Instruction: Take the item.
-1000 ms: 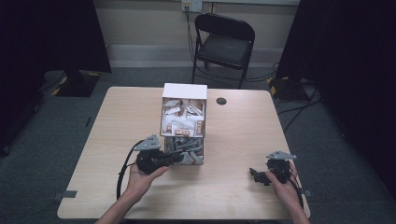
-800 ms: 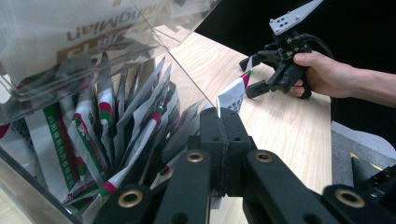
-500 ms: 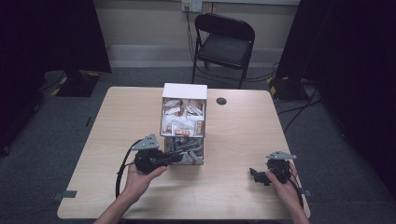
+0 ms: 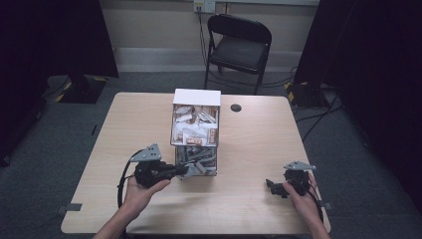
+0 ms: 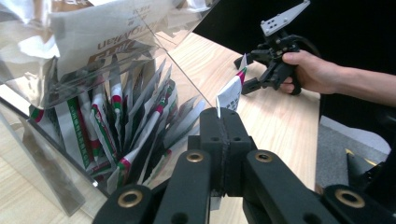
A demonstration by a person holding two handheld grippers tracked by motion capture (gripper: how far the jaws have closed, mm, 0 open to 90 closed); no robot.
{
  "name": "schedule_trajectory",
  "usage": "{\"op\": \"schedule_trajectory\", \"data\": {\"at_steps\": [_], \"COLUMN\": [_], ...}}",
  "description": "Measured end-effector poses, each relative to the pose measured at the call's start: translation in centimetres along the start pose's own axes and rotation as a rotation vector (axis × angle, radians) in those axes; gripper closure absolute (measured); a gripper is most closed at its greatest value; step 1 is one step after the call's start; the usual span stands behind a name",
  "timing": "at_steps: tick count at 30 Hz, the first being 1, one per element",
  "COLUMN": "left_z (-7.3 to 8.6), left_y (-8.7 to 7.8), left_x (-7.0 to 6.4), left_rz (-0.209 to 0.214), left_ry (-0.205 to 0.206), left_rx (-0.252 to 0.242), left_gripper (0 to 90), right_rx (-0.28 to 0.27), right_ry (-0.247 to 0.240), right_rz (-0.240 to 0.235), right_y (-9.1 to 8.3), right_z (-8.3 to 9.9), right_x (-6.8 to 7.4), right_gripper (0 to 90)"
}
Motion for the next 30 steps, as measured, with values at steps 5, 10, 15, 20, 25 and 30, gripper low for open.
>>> {"op": "schedule_trajectory", "data": {"at_steps": [5,10,15,20,25,30], "left_z": [-0.2,-0.4,-0.5,-0.6,-0.7,-1.0], "left_y": [-0.7,-1.6,-2.2,-3.1,-3.9,-5.3], "left_x": [0.1,0.4,0.6,0.6,1.0,1.0], "left_rz": [0.002,-0.013,-0.029,-0.036,-0.047,-0.060], "left_ry": [0.003,-0.003,-0.014,-0.011,-0.019,-0.004], "left_rx": [-0.017,-0.037,-0.037,-0.045,-0.047,-0.058], "left_gripper": [90.0,90.0,90.0,90.0,90.0,90.0], "right_rx": [0.001,0.001,0.000,0.000,0.000,0.000], "right_ry": [0.001,0.000,0.000,-0.001,0.000,0.000], "right_rz": [0.000,0.000,0.000,0.000,0.000,0.000], "right_y": [0.0,0.0,0.0,0.0,0.0,0.0], "right_z": [0.0,0.0,0.0,0.0,0.0,0.0], "right_x": [0.0,0.0,0.0,0.0,0.0,0.0], "right_gripper": [0.0,0.0,0.0,0.0,0.0,0.0]}}
Point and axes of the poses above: each handheld gripper's, and its own axes: y roughly forward along the jaws, z roughly out of its underside, x roughly to its left, the point moved 8 cm from there along y, roughly forward along the jaws, and after that the axes turned 6 degrees about x, right-handed, at the moved point
